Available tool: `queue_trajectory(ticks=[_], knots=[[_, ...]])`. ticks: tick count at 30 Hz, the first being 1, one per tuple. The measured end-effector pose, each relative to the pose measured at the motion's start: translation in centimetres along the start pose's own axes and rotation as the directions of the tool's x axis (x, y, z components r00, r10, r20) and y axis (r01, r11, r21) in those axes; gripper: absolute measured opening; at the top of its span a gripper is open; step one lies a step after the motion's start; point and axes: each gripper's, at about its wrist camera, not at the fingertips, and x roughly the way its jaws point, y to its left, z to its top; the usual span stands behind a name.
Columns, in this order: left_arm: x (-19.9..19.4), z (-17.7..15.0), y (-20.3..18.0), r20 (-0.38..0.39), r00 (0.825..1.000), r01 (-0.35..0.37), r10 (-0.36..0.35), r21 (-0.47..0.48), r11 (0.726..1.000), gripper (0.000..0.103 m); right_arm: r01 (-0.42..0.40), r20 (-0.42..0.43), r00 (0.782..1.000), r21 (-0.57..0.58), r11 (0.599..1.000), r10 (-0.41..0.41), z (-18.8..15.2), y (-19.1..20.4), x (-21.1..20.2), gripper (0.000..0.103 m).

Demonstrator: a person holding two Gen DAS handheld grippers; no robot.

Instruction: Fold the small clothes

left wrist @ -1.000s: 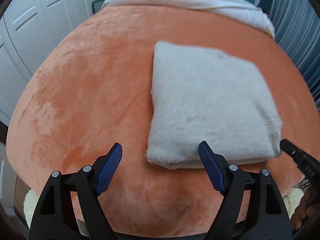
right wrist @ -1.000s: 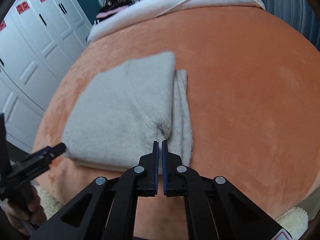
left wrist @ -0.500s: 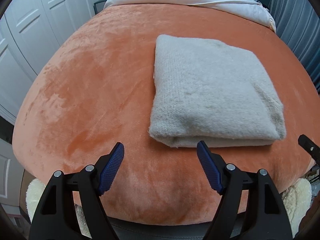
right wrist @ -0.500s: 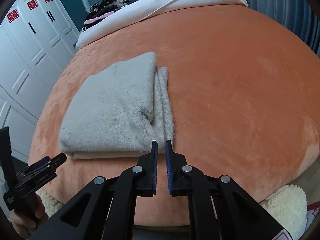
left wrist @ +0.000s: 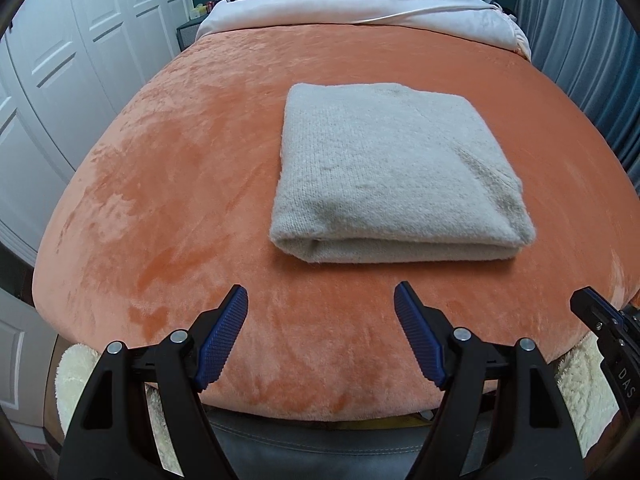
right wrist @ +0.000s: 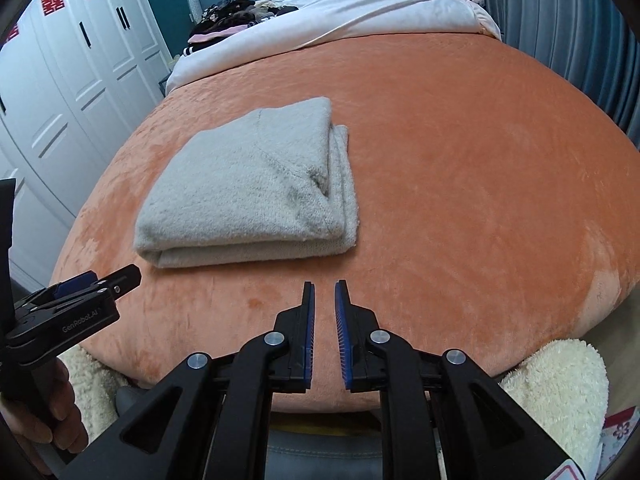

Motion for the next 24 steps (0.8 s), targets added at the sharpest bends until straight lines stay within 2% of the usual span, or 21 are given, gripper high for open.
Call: queue_trajectory(ticks=[2, 5, 7, 11, 14, 15, 19, 24], knots=[[-0.3, -0.4, -0.2, 0.016, 1.0, -0.009, 0.009, 0.005, 1.0, 0.073, 0.004, 0.006, 1.0, -0.001, 1.0, -0.004, -0.4, 0.2, -0.3, 0.014], [-0.4, -1.0, -0.5, 0.038, 0.999, -0.022, 0.021, 0.01, 1.0, 0.074, 0.015, 0.015, 1.0, -0.004, 1.0, -0.015, -1.1, 0.7, -0.5, 0.027], [-0.2, -1.5, -0.6, 0.051, 0.998, -0.032, 0.031, 0.002, 1.0, 0.08, 0.022, 0.022, 1.0, -0.012, 1.0, -0.021, -1.6, 0.9, -0.3, 0.031], [0.8, -2.9, -0.3, 0.084, 0.995, -0.049, 0.052, -0.033, 0.998, 0.082, 0.051, 0.015, 0.999, -0.039, 0.998, -0.051, -3.0, 1.3, 1.2, 0.034], [1.8, -4.0, -0.1, 0.076, 0.995, -0.058, 0.062, -0.044, 0.997, 0.083, 0.071, -0.01, 0.997, -0.047, 0.996, -0.071, -4.1, 1.6, 2.4, 0.036], [1.9, -4.3, 0.0, 0.075, 0.995, -0.058, 0.062, -0.047, 0.997, 0.086, 0.078, -0.011, 0.997, -0.053, 0.996, -0.079, -4.4, 1.7, 2.6, 0.039], [1.9, -5.3, 0.0, 0.101, 0.992, -0.068, 0.073, -0.06, 0.996, 0.092, 0.09, 0.021, 0.996, -0.058, 0.994, -0.089, -5.1, 2.0, 2.7, 0.055], [2.9, -6.0, -0.5, 0.09, 0.989, -0.115, 0.118, -0.038, 0.993, 0.092, 0.108, 0.02, 0.994, -0.053, 0.993, -0.107, -5.4, 1.9, 3.7, 0.057]])
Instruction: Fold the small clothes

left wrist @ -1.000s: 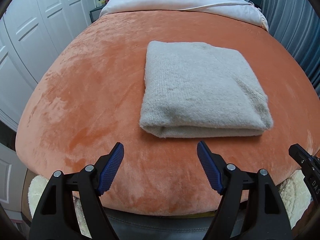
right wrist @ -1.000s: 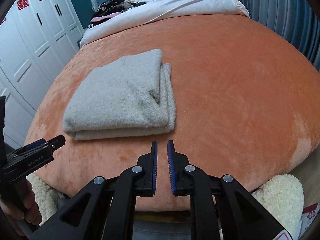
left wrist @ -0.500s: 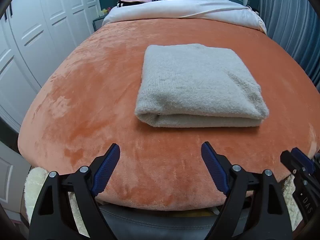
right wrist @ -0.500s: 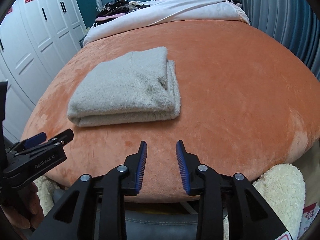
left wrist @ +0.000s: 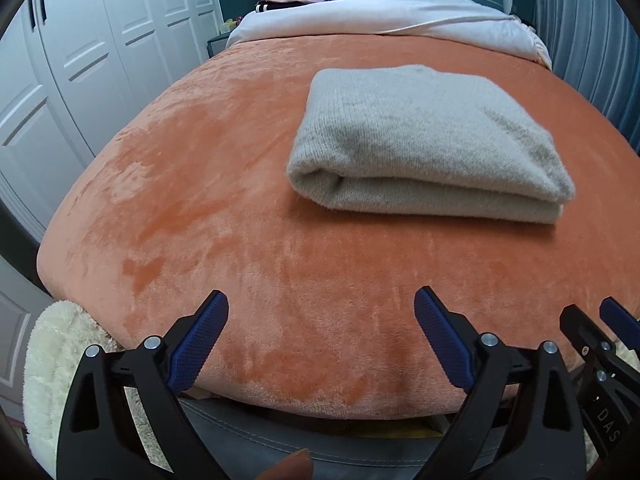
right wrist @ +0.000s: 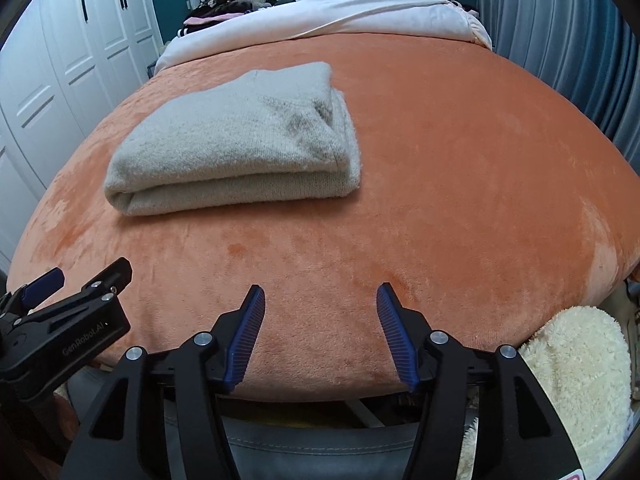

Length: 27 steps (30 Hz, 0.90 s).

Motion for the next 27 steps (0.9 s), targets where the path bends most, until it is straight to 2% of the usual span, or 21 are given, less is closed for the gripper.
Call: queue_trajectory(ticks=[10, 27], knots=[[-0.4, -0.3, -0.8, 0.011, 1.0, -0.015, 0.014, 0.03, 0.999, 0.092, -0.004, 0.016, 1.0, -0.017, 1.0, 0.005, -0.2, 1.0, -0.3, 0.06], [0.0, 0.0, -0.3, -0.007, 1.0, -0.026, 0.027, 0.01, 1.0, 0.092, -0.015, 0.012, 1.0, -0.018, 1.0, 0.015, -0.2, 1.3, -0.3, 0.06]])
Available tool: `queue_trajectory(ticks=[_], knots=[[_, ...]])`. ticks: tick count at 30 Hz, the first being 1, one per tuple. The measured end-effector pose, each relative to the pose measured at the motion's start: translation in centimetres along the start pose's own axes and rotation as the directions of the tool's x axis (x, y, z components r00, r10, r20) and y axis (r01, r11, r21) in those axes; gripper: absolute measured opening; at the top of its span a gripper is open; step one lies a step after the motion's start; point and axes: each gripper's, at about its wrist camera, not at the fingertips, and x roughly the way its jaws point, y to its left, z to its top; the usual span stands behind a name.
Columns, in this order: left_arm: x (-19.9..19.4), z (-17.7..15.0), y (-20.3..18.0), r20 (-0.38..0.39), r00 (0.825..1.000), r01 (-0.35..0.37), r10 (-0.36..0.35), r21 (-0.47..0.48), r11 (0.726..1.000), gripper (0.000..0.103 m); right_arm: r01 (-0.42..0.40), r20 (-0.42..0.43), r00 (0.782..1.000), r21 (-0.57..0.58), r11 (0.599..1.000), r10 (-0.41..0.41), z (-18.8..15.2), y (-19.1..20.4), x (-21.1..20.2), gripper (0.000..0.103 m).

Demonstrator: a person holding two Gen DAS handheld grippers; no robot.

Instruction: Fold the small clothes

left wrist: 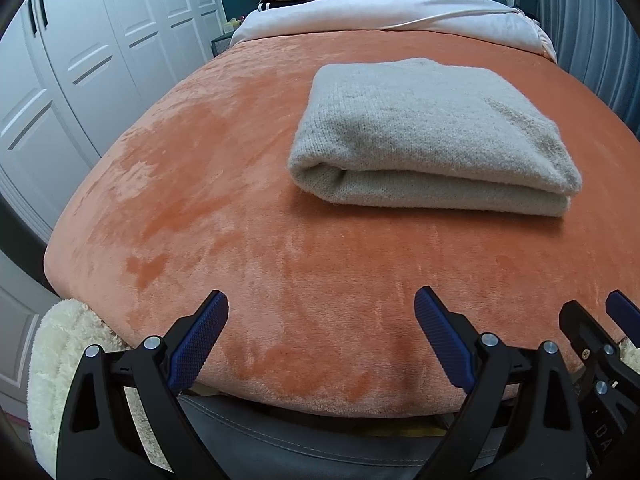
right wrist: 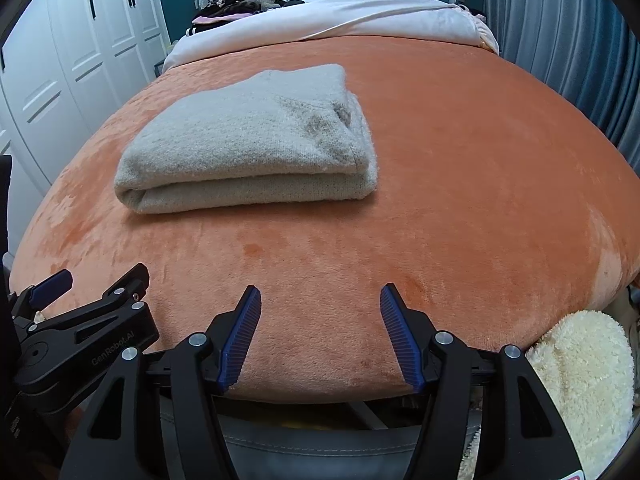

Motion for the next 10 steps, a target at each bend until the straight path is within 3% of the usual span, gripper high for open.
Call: queue_trajectory(ticks=[10], knots=[[-0.17, 0.22, -0.25, 0.009, 1.0, 0.018, -0.019, 0.016, 1.0, 0.092, -0.004, -0.003, 1.0, 0.006, 1.0, 0.004, 0.03, 0.02, -0.02, 0.061]])
